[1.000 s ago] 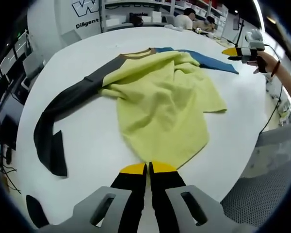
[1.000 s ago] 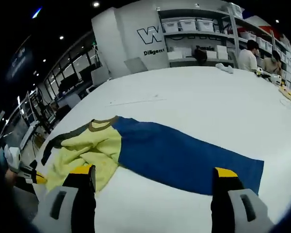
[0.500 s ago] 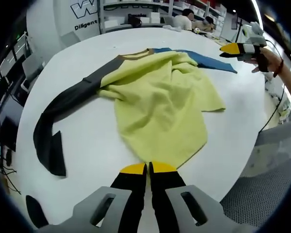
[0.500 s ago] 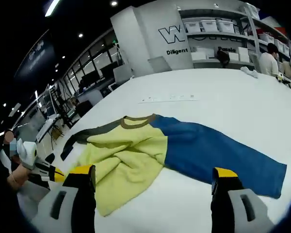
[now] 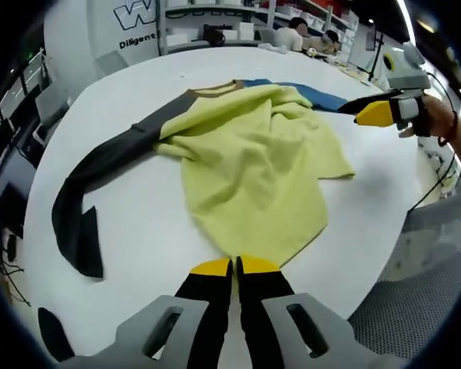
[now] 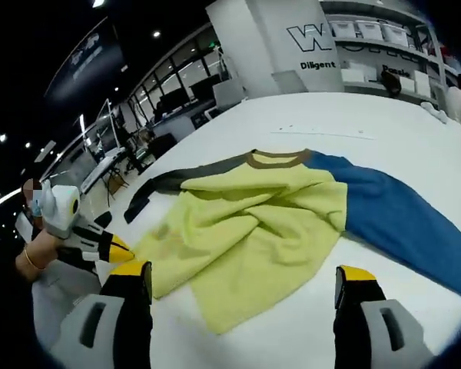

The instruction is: Fold the garment on the visible template until the final outline fits inside the template.

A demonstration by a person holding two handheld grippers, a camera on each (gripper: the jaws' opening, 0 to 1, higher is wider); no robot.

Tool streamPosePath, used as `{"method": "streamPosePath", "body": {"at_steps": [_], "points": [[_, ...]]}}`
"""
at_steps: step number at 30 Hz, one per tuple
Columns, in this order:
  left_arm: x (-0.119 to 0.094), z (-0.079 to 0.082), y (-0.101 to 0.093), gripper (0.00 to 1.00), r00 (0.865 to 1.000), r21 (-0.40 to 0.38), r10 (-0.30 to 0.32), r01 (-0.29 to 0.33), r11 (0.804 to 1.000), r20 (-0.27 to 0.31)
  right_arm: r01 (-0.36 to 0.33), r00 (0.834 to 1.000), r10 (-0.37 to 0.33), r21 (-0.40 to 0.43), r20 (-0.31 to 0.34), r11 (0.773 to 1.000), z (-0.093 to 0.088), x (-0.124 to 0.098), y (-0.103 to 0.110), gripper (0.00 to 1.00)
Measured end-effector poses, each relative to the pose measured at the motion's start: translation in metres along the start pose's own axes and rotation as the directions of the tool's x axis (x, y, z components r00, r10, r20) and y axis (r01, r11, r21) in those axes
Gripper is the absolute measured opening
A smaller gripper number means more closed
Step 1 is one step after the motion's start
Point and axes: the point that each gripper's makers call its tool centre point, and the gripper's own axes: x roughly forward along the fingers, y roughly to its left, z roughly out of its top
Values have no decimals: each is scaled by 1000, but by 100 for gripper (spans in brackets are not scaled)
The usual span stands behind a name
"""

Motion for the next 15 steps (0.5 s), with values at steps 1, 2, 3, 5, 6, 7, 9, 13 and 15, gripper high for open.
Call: {"method": "streamPosePath", "body": {"at_steps": [1,2,3,5,6,7,9,13,15], "points": [[0,0,0,2,1000,-1,-1,1,1000,0,0,1000,0,0,0,1000,-1,1,1,97],[0,0,0,2,1000,-1,-2,2,1000,2,-8,1000,8,-8,-16,1000,-4,2,5,97],[0,1,0,2,1000,-1,-3,3,1000,3,-8,1000,7,-12,-17,1000,-6,3,7,96],[0,1,-1,2,1000,-2,-4,4,1000,6,-8,999,7,-32,-40,999,-12,7,11,95],[0,1,-1,2,1000,-2,-5,5,1000,6,-8,999,6,-35,-46,999,-14,8,12,94],[0,1,-1,2,1000,-2,-6,6,1000,9,-8,998,6,-37,-57,999,-16,9,13,93],[0,1,-1,2,1000,-5,-8,8,1000,10,-7,998,4,-39,-62,999,-19,11,14,90],[0,2,1,2,1000,-8,-9,9,1000,14,9,996,-14,-65,-86,998,-26,15,15,86],[0,1,0,2,1000,-9,-12,12,1000,11,20,994,-29,-83,-102,996,-30,16,13,80]]}}
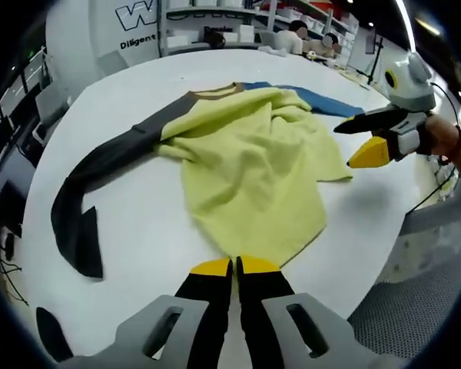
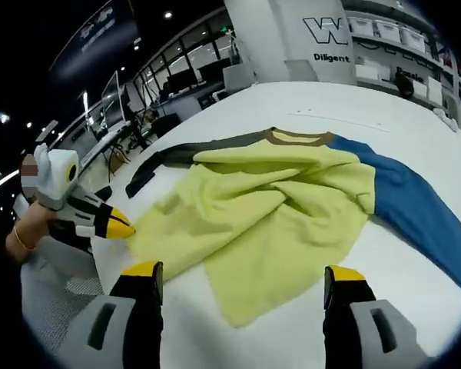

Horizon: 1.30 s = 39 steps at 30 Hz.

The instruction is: Fold the garment on the visible template until the final outline fits inside the template.

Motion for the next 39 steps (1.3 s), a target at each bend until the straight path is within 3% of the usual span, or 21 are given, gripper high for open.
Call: {"method": "streamPosePath", "body": {"at_steps": [5,11,13,19,24,33,39], "points": [[1,1,-1,2,1000,3,-4,4,1000,1,31,999,-32,-62,-24,998,-7,2,-1,72],[0,1,0,2,1000,-2,-4,4,1000,2,49,997,-54,-96,-46,994,-15,1,-4,56],[0,0,0,2,1000,-4,-4,4,1000,3,71,996,-76,-110,-50,991,-18,-1,-7,45],[-1,1,1,2,1000,-8,-2,2,1000,4,87,992,-95,-89,-81,992,-28,-2,-11,36],[-1,-1,2,2,1000,-14,-2,2,1000,5,121,987,-128,-78,-97,990,-34,-5,-15,20],[0,-1,0,2,1000,-20,-19,19,1000,2,129,983,-139,-91,-120,988,-39,-1,-11,3],[0,-1,1,2,1000,-30,-19,19,999,0,146,981,-154,-78,-118,986,-38,-2,-13,0]]}}
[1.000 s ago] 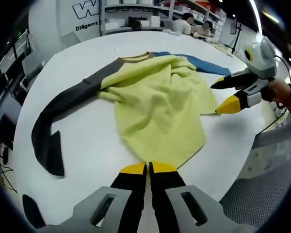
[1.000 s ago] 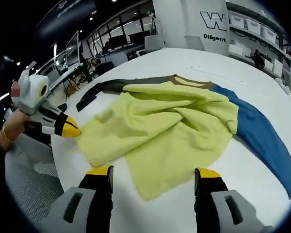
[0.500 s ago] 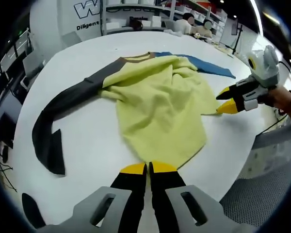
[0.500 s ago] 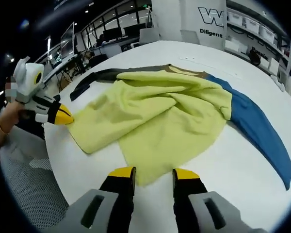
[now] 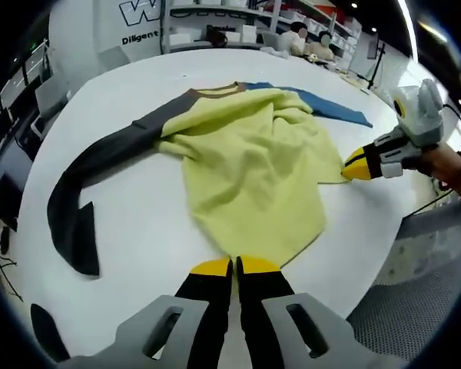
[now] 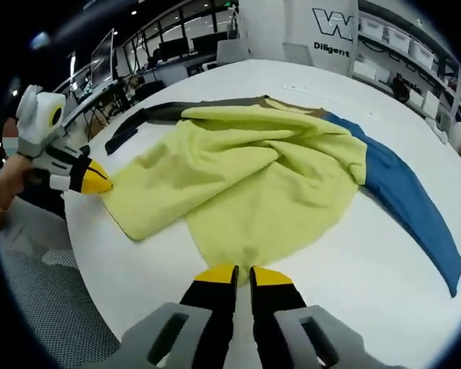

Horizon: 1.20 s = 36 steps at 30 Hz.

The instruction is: Fold the garment on the visible template until the final outline fits inside the template.

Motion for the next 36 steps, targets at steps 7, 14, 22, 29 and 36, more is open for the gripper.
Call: {"method": "streamPosePath", "body": {"at_steps": [7,14,22,29,36], "points": [[-5,0,3,2,1000,-17,10,-10,1000,-1,-29,1000,29,51,10,998,0,-9,-1,0],[-13,3,8,2,1000,-4,21,-21,1000,4,-43,999,42,56,23,997,3,-26,-4,0],[-23,1,17,2,999,4,37,-37,999,6,-42,999,42,20,10,999,-3,-42,-2,0],[-33,-4,22,2,998,31,53,-52,998,-23,-32,999,32,10,-15,999,-14,-57,-6,0],[-40,-18,23,2,997,41,63,-61,997,-47,-32,998,32,-6,-60,999,-30,-69,-3,0]]}}
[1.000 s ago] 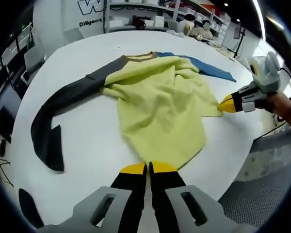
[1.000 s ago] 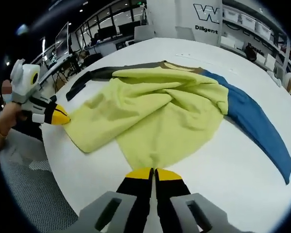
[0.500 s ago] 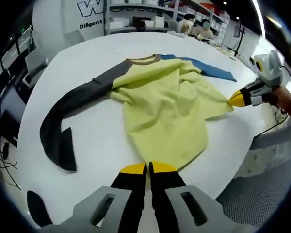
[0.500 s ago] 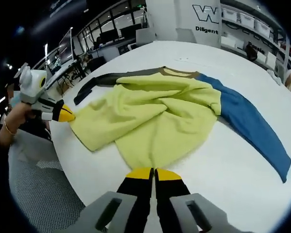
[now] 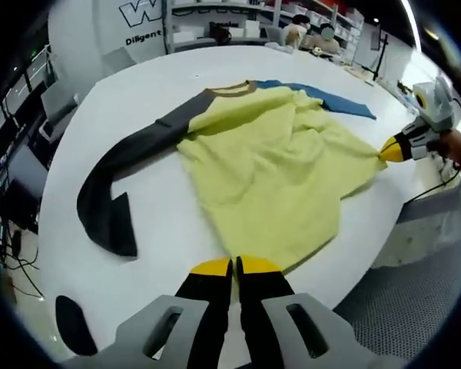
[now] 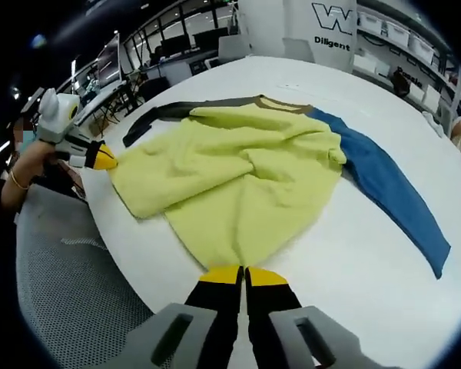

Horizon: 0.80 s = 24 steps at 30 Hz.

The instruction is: Fold the garment on the visible template until the final outline fits inside the template.

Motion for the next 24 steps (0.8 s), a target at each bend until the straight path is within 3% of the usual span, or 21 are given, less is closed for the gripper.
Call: {"method": "streamPosePath", "body": {"at_steps": [15,24], "points": [[-13,-20,-1,2,1000,13,4,-4,1000,-30,29,996,-36,-87,-83,996,-30,-24,1,0],[-22,-43,-16,2,993,54,-2,8,999,-116,32,993,-39,-64,-109,997,-44,-28,-3,0]]}}
